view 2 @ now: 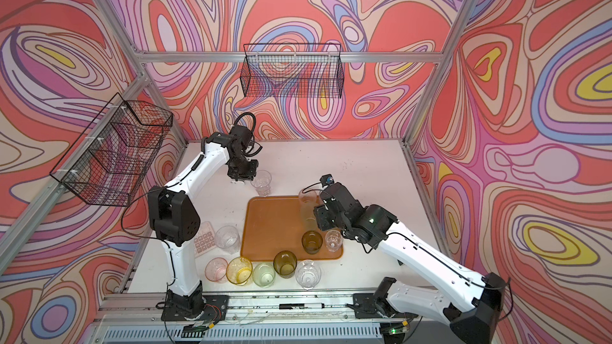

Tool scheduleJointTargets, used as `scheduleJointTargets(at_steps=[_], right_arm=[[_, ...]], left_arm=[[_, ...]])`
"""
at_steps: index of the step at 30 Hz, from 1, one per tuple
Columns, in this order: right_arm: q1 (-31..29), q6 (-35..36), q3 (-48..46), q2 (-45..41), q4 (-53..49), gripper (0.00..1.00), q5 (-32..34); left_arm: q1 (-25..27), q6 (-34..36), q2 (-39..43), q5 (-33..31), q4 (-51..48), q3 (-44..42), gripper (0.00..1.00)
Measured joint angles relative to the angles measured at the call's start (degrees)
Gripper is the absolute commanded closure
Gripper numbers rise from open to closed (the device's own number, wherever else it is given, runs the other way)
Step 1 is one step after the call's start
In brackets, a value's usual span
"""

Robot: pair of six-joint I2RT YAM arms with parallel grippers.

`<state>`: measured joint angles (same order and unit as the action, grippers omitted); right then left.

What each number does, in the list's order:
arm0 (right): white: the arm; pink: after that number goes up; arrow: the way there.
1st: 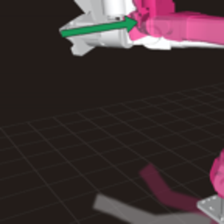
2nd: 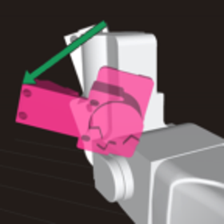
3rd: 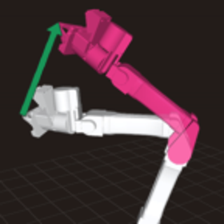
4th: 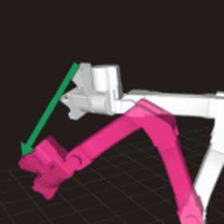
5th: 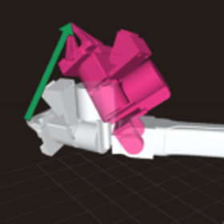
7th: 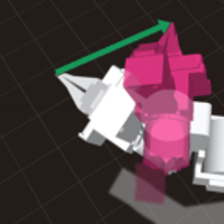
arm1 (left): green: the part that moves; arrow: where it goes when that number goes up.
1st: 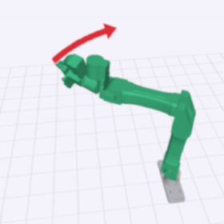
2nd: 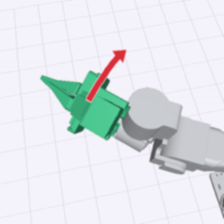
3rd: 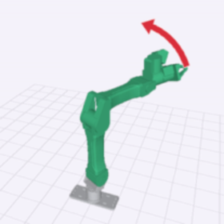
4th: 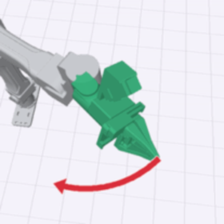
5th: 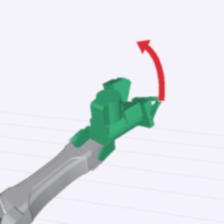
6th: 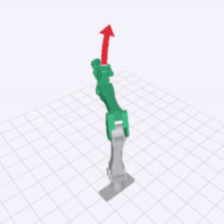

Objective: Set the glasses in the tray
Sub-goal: 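Carry the clear glass onto the far part of the tray and lower it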

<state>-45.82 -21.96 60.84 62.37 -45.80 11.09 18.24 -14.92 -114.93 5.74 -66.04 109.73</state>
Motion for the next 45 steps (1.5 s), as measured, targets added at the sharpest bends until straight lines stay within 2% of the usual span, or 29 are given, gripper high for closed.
scheduleJointTargets(at_steps=[27,45], right_arm=[[0.0,-0.24,0.0,0.33,-0.07,0.42,0.0],[0.0,-1.22,0.0,0.31,-1.01,0.42,0.02]], left_arm=[[10.23,-1.9,0.31,-0.37,-0.17,-1.38,1.0],[11.82,-2.34,-4.13,-0.2,1.38,-1.07,1.0]])
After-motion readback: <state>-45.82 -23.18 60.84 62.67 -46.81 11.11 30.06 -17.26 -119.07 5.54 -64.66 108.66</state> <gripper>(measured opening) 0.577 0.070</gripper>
